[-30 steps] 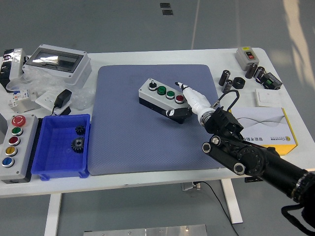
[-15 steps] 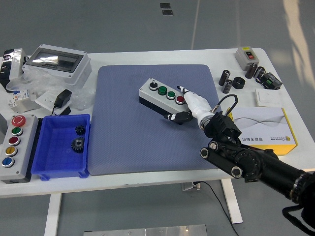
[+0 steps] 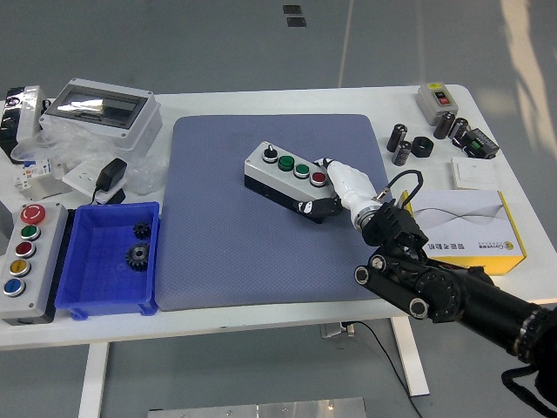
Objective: Pick up the button,place it on the desk,press the button,press the button
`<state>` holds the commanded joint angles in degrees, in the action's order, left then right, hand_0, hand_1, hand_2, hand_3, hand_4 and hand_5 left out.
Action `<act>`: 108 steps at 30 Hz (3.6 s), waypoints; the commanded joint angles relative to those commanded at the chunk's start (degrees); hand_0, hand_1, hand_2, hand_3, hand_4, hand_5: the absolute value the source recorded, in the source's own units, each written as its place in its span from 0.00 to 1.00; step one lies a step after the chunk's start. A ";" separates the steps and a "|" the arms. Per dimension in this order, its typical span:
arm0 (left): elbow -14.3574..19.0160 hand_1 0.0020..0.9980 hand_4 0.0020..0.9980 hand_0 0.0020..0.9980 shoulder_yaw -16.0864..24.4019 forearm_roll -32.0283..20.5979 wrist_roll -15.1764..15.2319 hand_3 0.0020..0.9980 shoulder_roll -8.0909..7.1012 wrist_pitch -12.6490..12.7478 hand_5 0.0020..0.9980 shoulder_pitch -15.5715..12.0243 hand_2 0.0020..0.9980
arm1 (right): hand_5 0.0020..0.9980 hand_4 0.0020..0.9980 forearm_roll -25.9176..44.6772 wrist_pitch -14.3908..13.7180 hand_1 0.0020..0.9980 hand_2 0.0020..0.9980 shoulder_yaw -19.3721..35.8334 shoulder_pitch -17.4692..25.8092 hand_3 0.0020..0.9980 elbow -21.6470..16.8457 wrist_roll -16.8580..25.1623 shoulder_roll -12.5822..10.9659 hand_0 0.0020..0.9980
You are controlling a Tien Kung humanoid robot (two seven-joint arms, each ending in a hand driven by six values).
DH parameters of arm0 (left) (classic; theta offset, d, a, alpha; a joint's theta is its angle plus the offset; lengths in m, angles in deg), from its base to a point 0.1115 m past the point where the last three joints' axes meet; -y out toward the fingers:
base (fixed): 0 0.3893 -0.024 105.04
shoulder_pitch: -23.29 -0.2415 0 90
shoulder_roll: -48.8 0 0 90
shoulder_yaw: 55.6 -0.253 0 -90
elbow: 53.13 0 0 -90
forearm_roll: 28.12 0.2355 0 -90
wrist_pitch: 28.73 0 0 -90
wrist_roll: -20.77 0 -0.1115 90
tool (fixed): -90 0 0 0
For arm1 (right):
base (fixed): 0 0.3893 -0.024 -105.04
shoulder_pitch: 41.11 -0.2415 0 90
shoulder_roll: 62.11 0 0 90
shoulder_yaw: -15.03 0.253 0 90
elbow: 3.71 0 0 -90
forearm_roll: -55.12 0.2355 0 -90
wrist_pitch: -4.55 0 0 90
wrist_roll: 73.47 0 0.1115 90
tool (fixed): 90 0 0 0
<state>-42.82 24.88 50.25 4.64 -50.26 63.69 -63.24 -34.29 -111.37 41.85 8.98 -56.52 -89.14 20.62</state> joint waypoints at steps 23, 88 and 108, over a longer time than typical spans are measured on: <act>0.00 0.52 0.61 0.63 0.33 0.66 0.42 0.59 0.19 0.07 0.22 0.25 0.53 | 0.00 0.00 -2.99 12.98 0.25 0.34 -3.29 3.05 0.28 -23.62 17.60 -20.45 0.09; 0.00 0.51 0.60 0.63 0.16 1.03 0.31 0.59 0.19 0.00 0.23 0.23 0.53 | 0.00 0.37 5.94 20.56 0.91 0.89 8.73 5.07 0.92 -33.92 13.57 -28.39 1.00; 0.00 0.51 0.60 0.63 -0.02 0.39 0.08 0.59 0.01 -0.05 0.22 0.11 0.53 | 0.12 0.33 20.79 53.50 0.14 0.32 12.28 -5.94 0.80 -40.47 -12.34 -30.42 0.04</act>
<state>-42.82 24.86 50.64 4.72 -50.26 63.65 -63.13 -13.49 -57.87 54.13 3.04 -96.99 -101.48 -9.79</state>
